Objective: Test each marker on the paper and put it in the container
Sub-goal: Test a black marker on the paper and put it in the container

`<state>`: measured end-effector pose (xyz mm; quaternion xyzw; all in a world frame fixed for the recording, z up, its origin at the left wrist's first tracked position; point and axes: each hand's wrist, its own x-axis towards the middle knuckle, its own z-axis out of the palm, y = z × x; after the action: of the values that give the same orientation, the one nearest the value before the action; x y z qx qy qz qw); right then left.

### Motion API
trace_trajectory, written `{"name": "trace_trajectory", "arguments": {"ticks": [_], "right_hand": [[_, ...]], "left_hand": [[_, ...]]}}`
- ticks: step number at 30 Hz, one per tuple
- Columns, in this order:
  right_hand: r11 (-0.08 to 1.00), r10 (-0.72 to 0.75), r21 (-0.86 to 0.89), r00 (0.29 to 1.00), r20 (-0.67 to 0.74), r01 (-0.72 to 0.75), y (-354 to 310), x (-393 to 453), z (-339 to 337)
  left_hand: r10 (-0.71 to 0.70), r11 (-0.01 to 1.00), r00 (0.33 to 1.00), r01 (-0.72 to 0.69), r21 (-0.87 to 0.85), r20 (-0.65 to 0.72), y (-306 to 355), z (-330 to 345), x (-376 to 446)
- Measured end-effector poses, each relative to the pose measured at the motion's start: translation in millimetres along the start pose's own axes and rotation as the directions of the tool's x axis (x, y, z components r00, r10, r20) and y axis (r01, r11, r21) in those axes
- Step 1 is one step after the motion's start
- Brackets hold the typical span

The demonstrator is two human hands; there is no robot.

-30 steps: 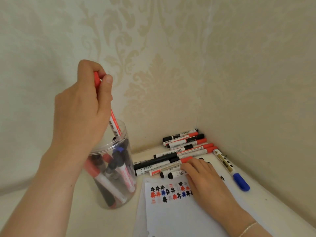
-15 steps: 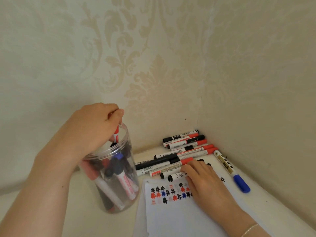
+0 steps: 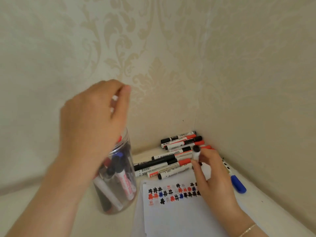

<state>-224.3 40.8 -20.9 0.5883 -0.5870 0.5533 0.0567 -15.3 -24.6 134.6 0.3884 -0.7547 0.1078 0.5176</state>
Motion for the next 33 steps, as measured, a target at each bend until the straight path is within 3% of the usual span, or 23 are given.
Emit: {"name": "trace_trajectory", "arguments": {"ticks": [2,3,4,6,8,9,13,16,19,21,24,30,33], "right_hand": [[0.957,0.183,0.244,0.979,-0.089,-0.157,-8.4,0.9,-1.4],[0.916,0.267,0.337,0.958,-0.103,-0.219,-11.1,2.0,-1.7],[0.867,0.342,0.419,0.934,-0.104,-0.271,-12.4,3.0,-1.8],[0.752,0.482,0.549,0.872,-0.083,-0.364,-12.4,6.3,-3.5],[0.671,0.580,0.601,0.812,-0.060,-0.435,-7.8,9.3,-6.4],[0.647,0.613,0.606,0.788,-0.053,-0.462,-5.6,10.2,-7.6],[0.560,0.682,0.666,0.731,-0.033,-0.492,1.7,13.0,-9.1],[0.463,0.680,0.718,0.728,0.089,-0.520,6.2,12.9,-10.6],[0.435,0.623,0.655,0.732,0.277,-0.618,7.3,12.4,-13.4],[0.499,0.588,0.558,0.732,0.344,-0.663,6.2,12.3,-13.2],[0.580,0.589,0.459,0.736,0.335,-0.673,7.1,13.1,-13.0],[0.508,0.509,0.549,0.745,0.431,-0.664,4.0,18.6,-23.7],[0.482,0.538,0.609,0.761,0.362,-0.630,4.0,20.1,-26.6]], "left_hand": [[0.154,0.947,0.988,-0.140,-0.288,0.027,34.8,10.3,-17.8],[0.203,0.923,0.965,-0.133,-0.362,0.164,49.3,20.7,-30.1],[0.219,0.922,0.913,-0.078,-0.380,0.344,62.0,32.8,-43.4],[0.175,0.965,0.744,0.001,-0.263,0.645,73.5,61.6,-69.4],[0.119,0.970,0.584,0.103,-0.219,0.803,72.7,84.4,-86.1],[0.105,0.955,0.549,0.178,-0.239,0.829,70.3,91.5,-89.9],[0.079,0.892,0.496,0.352,-0.283,0.865,56.4,116.1,-100.1],[0.112,0.827,0.446,0.454,-0.332,0.888,47.5,125.1,-105.0],[0.183,0.822,0.423,0.429,-0.373,0.888,43.2,124.7,-105.1],[0.241,0.814,0.423,0.401,-0.419,0.874,43.4,122.6,-105.1],[0.271,0.816,0.439,0.366,-0.446,0.857,41.4,124.4,-108.5],[0.298,0.759,0.477,0.407,-0.509,0.827,36.5,126.5,-106.8],[0.244,0.836,0.478,0.337,-0.432,0.844,33.7,125.0,-101.1]]}}
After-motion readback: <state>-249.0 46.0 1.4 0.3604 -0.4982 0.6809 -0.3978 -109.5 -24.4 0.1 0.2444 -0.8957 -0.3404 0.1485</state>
